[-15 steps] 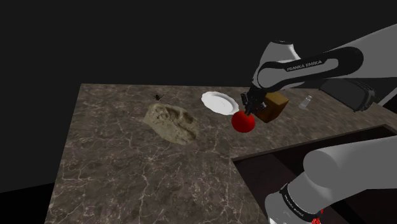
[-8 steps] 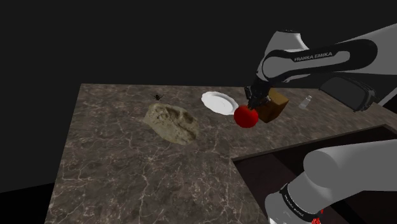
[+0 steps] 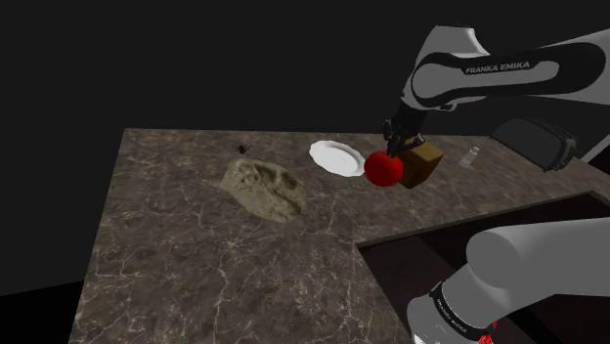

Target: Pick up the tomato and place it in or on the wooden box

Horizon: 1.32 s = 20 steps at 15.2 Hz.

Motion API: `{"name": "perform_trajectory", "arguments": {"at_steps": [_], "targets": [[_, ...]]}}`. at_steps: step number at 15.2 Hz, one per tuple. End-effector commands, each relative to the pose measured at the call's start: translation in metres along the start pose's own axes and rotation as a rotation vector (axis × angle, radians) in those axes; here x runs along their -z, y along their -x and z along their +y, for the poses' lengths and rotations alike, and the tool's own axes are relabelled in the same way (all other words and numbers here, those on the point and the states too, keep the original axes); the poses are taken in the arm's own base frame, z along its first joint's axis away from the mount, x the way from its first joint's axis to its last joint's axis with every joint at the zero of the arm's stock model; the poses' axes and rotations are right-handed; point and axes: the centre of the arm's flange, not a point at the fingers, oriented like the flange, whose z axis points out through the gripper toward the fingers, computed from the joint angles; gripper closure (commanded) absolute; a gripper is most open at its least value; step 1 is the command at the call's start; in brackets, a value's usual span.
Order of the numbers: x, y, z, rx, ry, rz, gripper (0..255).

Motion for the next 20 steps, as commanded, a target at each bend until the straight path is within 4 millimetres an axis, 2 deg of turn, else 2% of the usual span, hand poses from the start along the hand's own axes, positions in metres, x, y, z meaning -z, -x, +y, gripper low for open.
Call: {"name": "perform_trajectory", "arguments": {"at_steps": [1, 20], "targets": [[0.01, -0.001, 0.0, 0.0, 0.0, 0.0, 255], [0.109, -0.015, 0.001, 0.0, 0.0, 0.0, 255]]}}
